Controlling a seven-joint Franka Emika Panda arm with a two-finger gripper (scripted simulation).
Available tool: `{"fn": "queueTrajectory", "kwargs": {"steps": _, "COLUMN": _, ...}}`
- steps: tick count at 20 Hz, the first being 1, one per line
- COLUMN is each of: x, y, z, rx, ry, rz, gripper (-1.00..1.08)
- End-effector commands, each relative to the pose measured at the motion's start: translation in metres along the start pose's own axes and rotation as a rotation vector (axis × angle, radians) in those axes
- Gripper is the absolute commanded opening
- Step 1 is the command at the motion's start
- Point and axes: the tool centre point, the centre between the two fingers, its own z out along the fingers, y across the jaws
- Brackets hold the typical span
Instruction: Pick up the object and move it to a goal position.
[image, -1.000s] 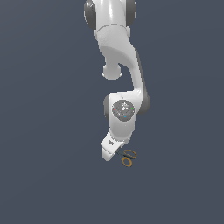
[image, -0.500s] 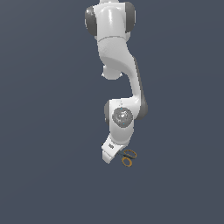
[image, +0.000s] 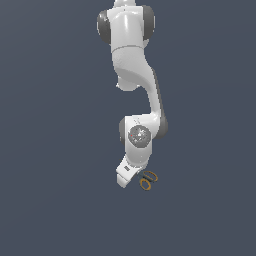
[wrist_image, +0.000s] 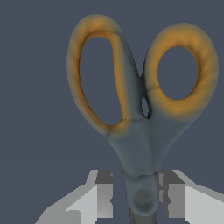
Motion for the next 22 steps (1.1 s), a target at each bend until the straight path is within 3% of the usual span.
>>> {"fn": "queueTrajectory", "kwargs": {"steps": 1, "x": 0.001, "y": 0.000, "z": 0.002, "rx": 0.000, "ry": 0.001, "rz": 0.000, "gripper": -1.00}}
{"fn": "queueTrajectory", "kwargs": {"steps": 13, "x": -0.003, "y": 0.004, "z": -0.013, "rx": 0.000, "ry": 0.001, "rz": 0.000, "gripper": -1.00}}
{"fn": "queueTrajectory", "kwargs": {"steps": 22, "x": -0.021, "y": 0.028, "z": -0.080, "rx": 0.000, "ry": 0.001, "rz": -0.001, "gripper": -1.00}}
